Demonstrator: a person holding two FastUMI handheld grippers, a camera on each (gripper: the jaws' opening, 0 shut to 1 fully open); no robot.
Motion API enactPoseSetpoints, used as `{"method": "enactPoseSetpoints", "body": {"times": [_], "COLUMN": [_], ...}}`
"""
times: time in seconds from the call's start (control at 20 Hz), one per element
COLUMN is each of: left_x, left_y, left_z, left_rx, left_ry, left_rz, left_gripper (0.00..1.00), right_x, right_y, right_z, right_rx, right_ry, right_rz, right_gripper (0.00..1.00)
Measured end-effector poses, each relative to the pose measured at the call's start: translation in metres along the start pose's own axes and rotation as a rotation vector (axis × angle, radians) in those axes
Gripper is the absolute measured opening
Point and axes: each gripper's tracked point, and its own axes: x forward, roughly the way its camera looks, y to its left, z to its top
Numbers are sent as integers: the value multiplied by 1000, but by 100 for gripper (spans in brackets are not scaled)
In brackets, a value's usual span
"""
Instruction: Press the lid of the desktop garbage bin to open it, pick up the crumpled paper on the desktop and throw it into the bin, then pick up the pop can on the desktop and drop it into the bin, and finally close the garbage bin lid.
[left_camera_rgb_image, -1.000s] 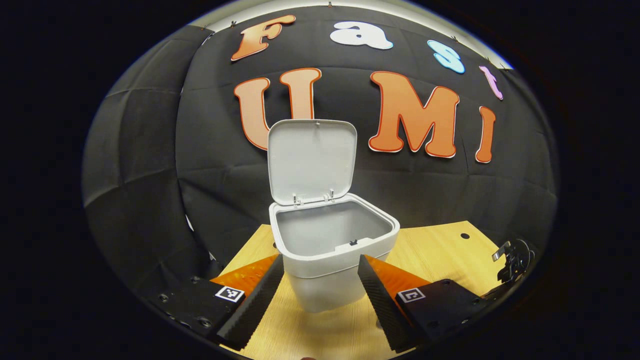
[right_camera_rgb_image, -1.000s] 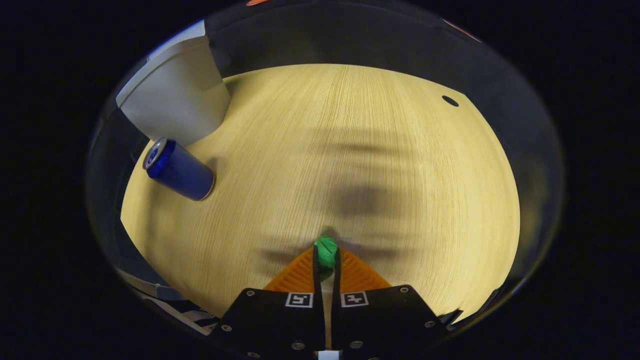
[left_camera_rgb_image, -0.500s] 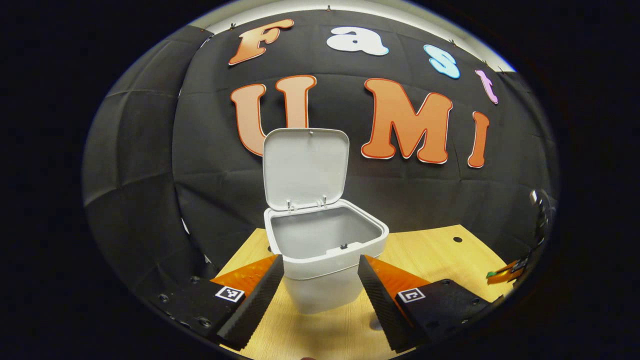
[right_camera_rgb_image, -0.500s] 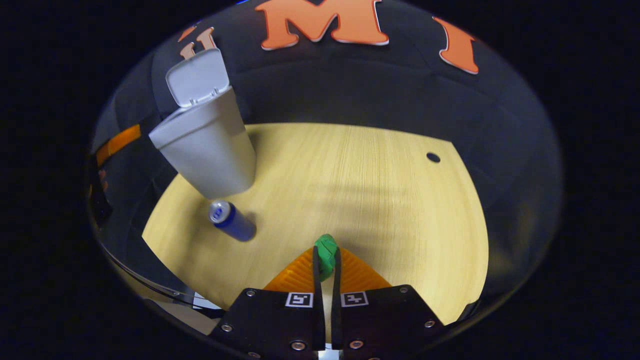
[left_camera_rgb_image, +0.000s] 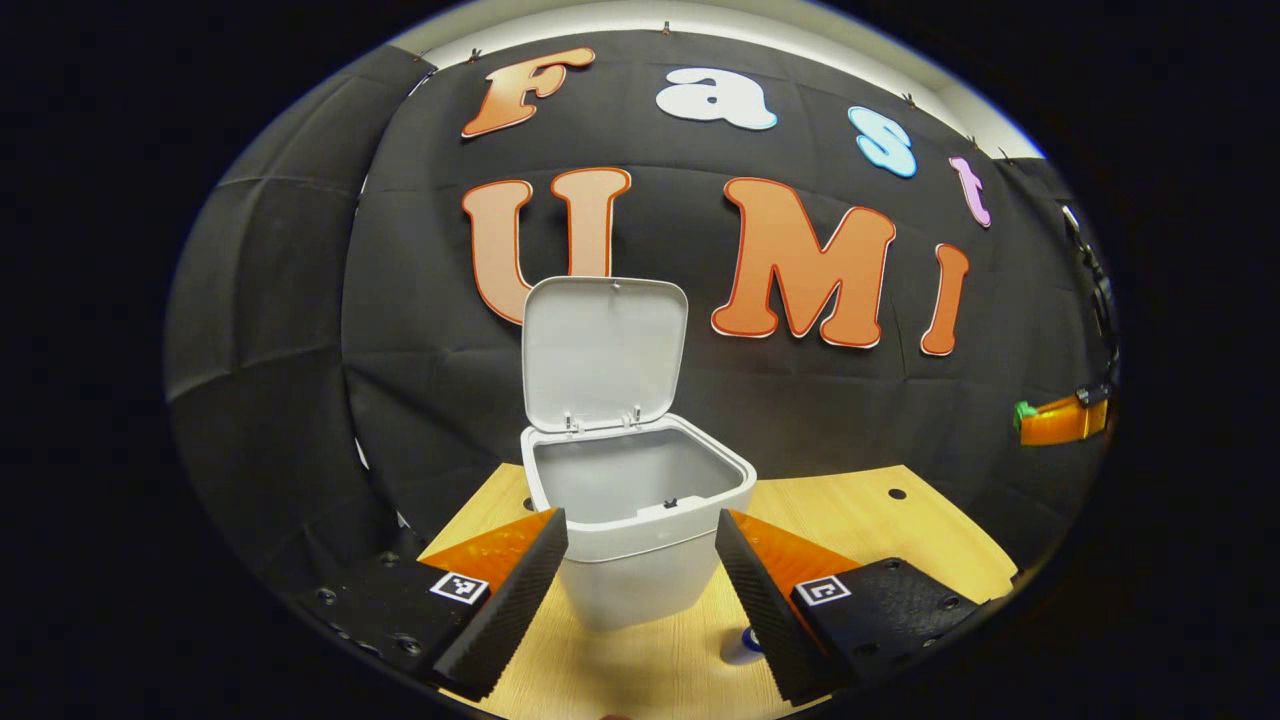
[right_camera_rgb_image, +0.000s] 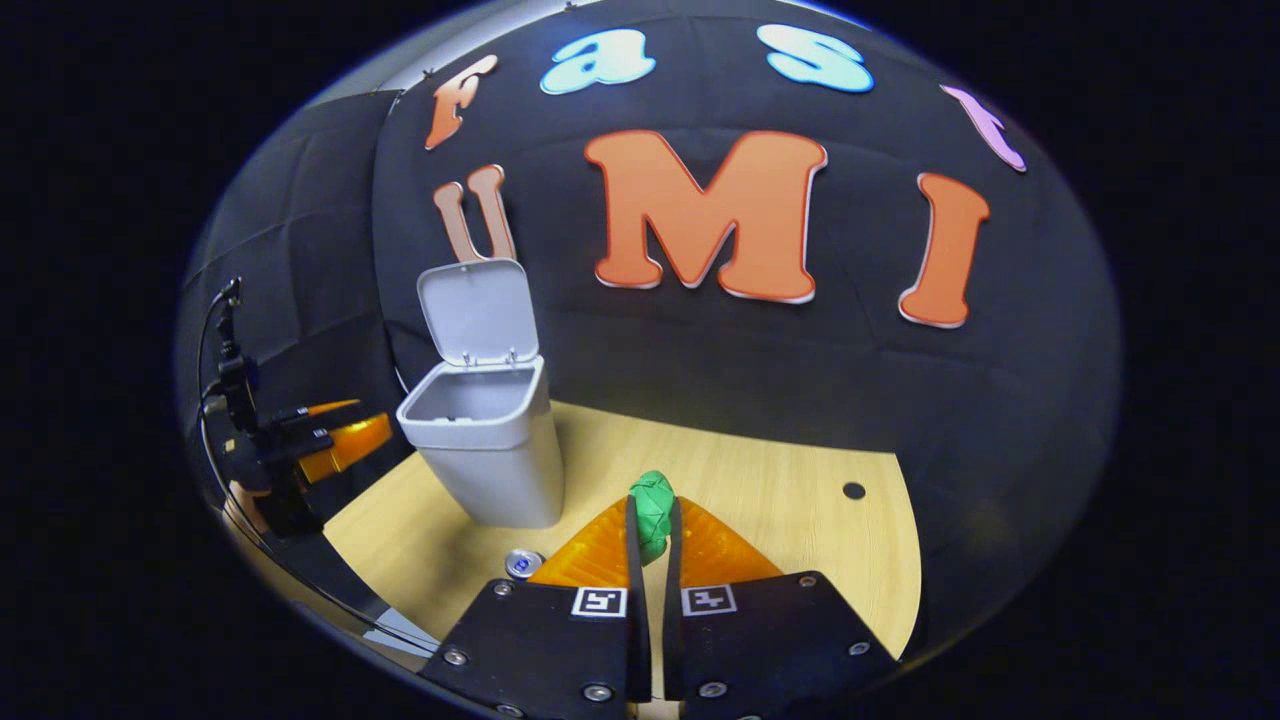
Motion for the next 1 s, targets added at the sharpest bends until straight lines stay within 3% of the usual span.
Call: {"method": "enactPoseSetpoints", "body": {"times": [0.3,0.6,0.85,1.0], "left_x": [-14,-29,-37,-43], "left_y": [24,56,94,111], "left_z": [-10,-28,-30,-37], "left_rx": [3,-16,-37,-52], "left_ry": [10,41,40,46], "left_rz": [29,69,118,131], "left_gripper": [95,95,95,95], "right_x": [36,88,144,186], "right_y": [53,121,169,193], "right_z": [68,120,134,120], "right_rx": [-65,-42,-58,-101], "right_ry": [-118,-181,-166,-112], "right_rz": [105,224,268,261], "right_gripper": [5,5,5,5]}}
